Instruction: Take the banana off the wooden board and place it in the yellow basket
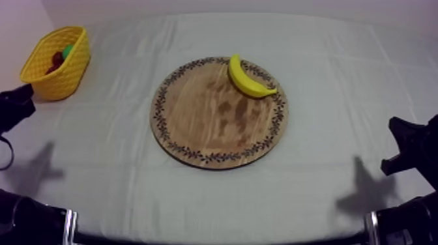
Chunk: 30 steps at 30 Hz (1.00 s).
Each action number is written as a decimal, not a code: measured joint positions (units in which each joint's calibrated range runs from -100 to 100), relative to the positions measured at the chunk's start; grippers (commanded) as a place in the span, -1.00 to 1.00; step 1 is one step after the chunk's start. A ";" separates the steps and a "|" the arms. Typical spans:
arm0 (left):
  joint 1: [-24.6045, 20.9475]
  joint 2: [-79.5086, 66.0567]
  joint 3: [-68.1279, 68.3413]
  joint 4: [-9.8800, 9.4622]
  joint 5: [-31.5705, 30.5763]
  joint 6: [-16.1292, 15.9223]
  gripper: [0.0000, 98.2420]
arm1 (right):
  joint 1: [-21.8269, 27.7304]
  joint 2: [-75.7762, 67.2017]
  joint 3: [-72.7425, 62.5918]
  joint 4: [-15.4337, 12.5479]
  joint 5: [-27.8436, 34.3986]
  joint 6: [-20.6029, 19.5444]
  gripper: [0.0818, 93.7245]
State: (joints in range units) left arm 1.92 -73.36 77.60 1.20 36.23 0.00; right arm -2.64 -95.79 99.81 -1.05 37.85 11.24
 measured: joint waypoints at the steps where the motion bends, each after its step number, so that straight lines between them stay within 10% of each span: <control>1: 0.74 2.45 -2.30 -0.24 0.23 0.00 -1.00 | 0.00 0.00 0.00 0.00 0.00 0.00 -1.00; 30: 15.96 59.29 -54.56 0.77 10.28 -7.43 -0.99 | 0.04 0.00 0.00 0.00 -0.10 0.03 -1.00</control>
State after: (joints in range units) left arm 17.88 -14.07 23.04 1.97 46.51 -7.43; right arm -2.60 -95.79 99.81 -1.05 37.75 11.27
